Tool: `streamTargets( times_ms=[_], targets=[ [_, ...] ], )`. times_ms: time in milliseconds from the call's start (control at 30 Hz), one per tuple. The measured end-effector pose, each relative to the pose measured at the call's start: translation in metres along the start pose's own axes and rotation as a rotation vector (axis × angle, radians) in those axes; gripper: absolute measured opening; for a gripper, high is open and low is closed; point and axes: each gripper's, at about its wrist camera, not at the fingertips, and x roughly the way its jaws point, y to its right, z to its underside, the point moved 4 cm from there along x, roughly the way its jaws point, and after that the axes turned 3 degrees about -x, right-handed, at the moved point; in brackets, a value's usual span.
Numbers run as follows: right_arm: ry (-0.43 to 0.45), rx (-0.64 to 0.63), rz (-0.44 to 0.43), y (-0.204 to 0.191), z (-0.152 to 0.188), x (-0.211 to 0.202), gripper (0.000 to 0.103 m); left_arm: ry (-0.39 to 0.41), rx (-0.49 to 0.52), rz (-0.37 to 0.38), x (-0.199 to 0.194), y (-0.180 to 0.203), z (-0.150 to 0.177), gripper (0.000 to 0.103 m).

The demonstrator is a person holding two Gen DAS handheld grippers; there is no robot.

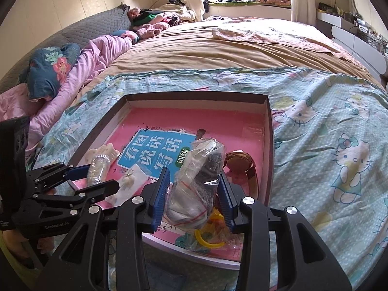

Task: Organize jewelry
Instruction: 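Open left gripper to drop the silver-chain bag while right releases the clear bag in the tray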

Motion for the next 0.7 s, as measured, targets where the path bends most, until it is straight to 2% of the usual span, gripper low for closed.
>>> streamTargets(
  times_ms=[167,233,700],
  targets=[
    [-0.006,0.003,-0.007,0.0,0.0,0.005,0.037,-0.007,-0.008,0.001,0.001,-0.002,0.0,0.051],
    [-0.007,0.003,-0.009,0.0,-0.001,0.005,0.038,-0.003,-0.011,0.003,0.001,-0.003,0.0,0.054],
    [0.019,0.034,-0.025,0.003,0.0,-0.006,0.039,0.016,-0.021,0.006,-0.013,-0.004,-0.002,0.055]
  ],
)
